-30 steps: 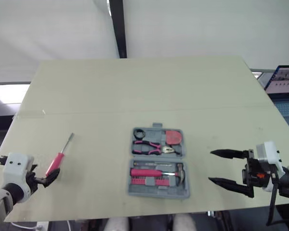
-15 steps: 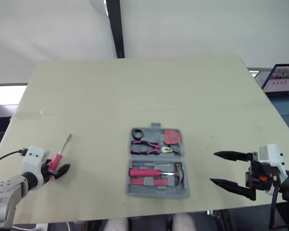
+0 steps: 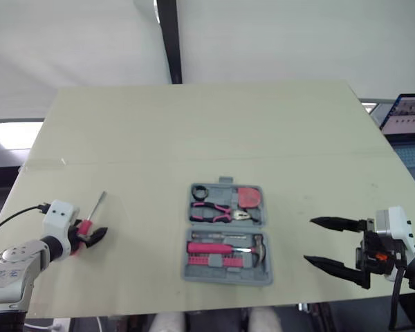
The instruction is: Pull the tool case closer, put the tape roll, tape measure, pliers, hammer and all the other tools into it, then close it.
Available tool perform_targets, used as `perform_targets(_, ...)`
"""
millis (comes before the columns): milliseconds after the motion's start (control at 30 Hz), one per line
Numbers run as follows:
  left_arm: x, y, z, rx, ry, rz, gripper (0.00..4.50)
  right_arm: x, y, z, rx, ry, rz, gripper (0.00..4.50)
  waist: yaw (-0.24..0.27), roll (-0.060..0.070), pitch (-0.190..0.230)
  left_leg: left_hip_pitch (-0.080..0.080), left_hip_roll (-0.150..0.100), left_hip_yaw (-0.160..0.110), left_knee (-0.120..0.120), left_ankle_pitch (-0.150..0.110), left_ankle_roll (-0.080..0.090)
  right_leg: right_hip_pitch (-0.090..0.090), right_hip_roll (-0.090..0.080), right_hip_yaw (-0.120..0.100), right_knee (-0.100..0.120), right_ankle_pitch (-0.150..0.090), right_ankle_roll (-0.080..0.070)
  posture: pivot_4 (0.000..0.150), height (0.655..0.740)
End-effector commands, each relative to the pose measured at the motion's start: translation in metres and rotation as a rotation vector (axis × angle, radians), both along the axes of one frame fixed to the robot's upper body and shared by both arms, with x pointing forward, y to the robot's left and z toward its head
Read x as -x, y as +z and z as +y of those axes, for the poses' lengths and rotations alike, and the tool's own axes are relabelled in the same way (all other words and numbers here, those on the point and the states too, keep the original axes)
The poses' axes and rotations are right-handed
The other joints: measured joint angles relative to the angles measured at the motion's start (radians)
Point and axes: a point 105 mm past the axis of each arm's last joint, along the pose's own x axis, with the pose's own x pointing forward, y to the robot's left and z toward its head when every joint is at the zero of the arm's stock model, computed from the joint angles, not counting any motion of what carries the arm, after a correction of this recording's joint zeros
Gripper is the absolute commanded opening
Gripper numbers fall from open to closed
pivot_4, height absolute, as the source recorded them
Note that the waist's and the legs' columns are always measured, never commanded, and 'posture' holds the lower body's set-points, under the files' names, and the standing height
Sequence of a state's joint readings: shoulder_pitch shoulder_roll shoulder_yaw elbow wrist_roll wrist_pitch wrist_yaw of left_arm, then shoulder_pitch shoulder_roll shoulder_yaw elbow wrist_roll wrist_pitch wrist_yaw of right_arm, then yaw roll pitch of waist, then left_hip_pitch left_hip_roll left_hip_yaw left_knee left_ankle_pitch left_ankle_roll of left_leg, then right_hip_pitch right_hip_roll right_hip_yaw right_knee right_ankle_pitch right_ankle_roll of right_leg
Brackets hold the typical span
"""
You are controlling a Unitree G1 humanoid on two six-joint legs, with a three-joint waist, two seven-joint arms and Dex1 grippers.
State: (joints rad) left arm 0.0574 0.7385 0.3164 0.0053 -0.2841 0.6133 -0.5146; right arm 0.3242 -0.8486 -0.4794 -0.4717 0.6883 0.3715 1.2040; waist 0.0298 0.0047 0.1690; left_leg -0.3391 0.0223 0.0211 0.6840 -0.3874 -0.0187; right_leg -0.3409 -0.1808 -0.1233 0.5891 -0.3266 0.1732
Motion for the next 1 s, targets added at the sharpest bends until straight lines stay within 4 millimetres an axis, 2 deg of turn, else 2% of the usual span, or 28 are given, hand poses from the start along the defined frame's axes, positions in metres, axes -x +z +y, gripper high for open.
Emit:
perform_targets(33, 0.008, -0.006, -0.003, 0.014, 0.0, 0.032, 3.65, 0.0, 0.01, 0.002, 0.009, 0.006, -0.048, 4.5, -0.002, 0.0, 0.0, 0.0, 0.0, 0.0, 0.0, 0.0, 0.0, 0.0, 0.0, 0.0, 0.0, 0.0, 0.0, 0.15, 0.74)
perform_targets(100, 0.012, -0.007, -0.002, 0.012, 0.015, 0.037, 2.68, -0.001, 0.01, 0.002, 0.009, 0.008, -0.048, 4.5, -0.004, 0.0, 0.0, 0.0, 0.0, 0.0, 0.0, 0.0, 0.0, 0.0, 0.0, 0.0, 0.0, 0.0, 0.0, 0.15, 0.74)
perform_targets(367, 0.019, -0.009, -0.005, 0.025, 0.029, 0.047, 2.68, -0.004, 0.01, 0.002, 0.009, 0.013, -0.048, 4.5, -0.005, 0.0, 0.0, 0.0, 0.0, 0.0, -0.001, 0.0, 0.0, -0.001, 0.0, 0.001, 0.0, 0.0, 0.0, 0.15, 0.74)
perform_targets(400, 0.019, -0.009, -0.006, 0.029, 0.026, 0.049, 2.11, -0.004, 0.01, 0.002, 0.01, 0.013, -0.048, 4.5, -0.005, 0.0, 0.0, 0.0, 0.0, 0.001, -0.001, 0.0, 0.0, 0.0, 0.0, 0.001, 0.0, 0.0, 0.0, 0.15, 0.74)
perform_targets(533, 0.02, -0.01, -0.008, 0.026, 0.018, 0.052, 0.58, -0.004, 0.01, 0.002, 0.012, 0.013, -0.047, 4.5, -0.004, 0.0, 0.0, 0.0, 0.0, 0.001, -0.001, 0.0, 0.0, -0.001, 0.0, 0.001, 0.0, 0.0, 0.0, 0.15, 0.74)
perform_targets(733, 0.016, -0.005, -0.014, 0.004, -0.03, 0.032, 0.59, -0.001, 0.01, 0.001, 0.007, 0.018, -0.045, 4.5, -0.004, 0.0, 0.0, 0.0, 0.0, 0.001, -0.001, 0.0, 0.0, -0.001, 0.0, 0.001, 0.0, 0.0, 0.0, 0.15, 0.74)
perform_targets(800, 0.013, 0.001, -0.022, -0.037, -0.107, 0.006, 0.59, 0.002, 0.01, 0.002, -0.002, 0.031, -0.035, 4.5, -0.002, 0.0, 0.0, 0.0, 0.0, 0.001, -0.001, 0.0, 0.0, 0.0, 0.0, 0.001, 0.0, 0.0, 0.0, 0.15, 0.74)
perform_targets(1000, 0.021, 0.029, -0.094, -0.106, -0.642, -0.022, 0.59, 0.007, 0.009, 0.002, -0.019, 0.06, -0.001, 4.5, -0.002, -0.003, 0.002, 0.0, 0.0, 0.001, 0.0, 0.0, 0.0, -0.001, 0.0, 0.001, -0.001, 0.0, 0.0, 0.15, 0.74)
